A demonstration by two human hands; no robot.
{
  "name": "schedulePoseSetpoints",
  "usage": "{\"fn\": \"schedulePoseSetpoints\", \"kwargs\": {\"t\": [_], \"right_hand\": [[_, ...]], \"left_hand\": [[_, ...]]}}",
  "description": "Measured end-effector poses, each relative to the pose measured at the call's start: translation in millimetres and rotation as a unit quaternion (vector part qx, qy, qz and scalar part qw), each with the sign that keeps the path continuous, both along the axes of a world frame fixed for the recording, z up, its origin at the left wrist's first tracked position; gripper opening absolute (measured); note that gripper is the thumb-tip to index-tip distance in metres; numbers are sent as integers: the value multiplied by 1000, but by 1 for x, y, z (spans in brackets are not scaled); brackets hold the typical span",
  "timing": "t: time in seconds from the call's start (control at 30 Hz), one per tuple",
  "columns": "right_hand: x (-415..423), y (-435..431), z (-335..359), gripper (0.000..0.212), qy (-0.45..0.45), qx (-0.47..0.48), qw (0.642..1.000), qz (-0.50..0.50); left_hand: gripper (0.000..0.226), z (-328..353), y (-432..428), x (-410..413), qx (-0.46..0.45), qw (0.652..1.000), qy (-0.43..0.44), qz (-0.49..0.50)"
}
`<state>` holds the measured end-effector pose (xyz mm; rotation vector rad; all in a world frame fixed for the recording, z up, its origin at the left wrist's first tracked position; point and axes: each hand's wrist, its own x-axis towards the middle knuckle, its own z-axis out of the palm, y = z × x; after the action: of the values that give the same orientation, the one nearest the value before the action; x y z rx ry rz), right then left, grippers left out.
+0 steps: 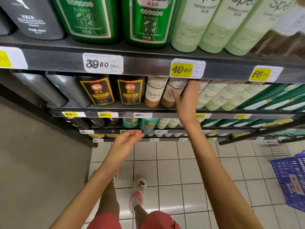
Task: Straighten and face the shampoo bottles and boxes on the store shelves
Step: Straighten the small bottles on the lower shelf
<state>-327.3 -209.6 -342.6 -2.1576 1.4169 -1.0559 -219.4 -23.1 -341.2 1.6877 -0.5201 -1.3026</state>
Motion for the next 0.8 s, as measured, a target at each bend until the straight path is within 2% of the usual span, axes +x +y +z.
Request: {"fn": "schedulePoseSetpoints", "kwargs": {"t": [0.33,0.53,0.63,0.7,0.8], "right_hand": [[3,-32,-4,57,87,59,994,30],[-10,-15,-10,72,19,16,998,53],[-22,4,-24,60,-24,-2,997,71],[-29,19,-32,60,-55,38,995,80],[-36,35,-32,75,-84,121,987,68]], "left_hand": [[23,2,16,-1,-14,1000,11,21],[20,2,19,-13,-10,1000,6,4],[21,4,19,-16,-10,1000,8,2],[23,8,20,-17,-8,1000,5,-5],[23,16,22,-19,-21,999,-17,-24]]}}
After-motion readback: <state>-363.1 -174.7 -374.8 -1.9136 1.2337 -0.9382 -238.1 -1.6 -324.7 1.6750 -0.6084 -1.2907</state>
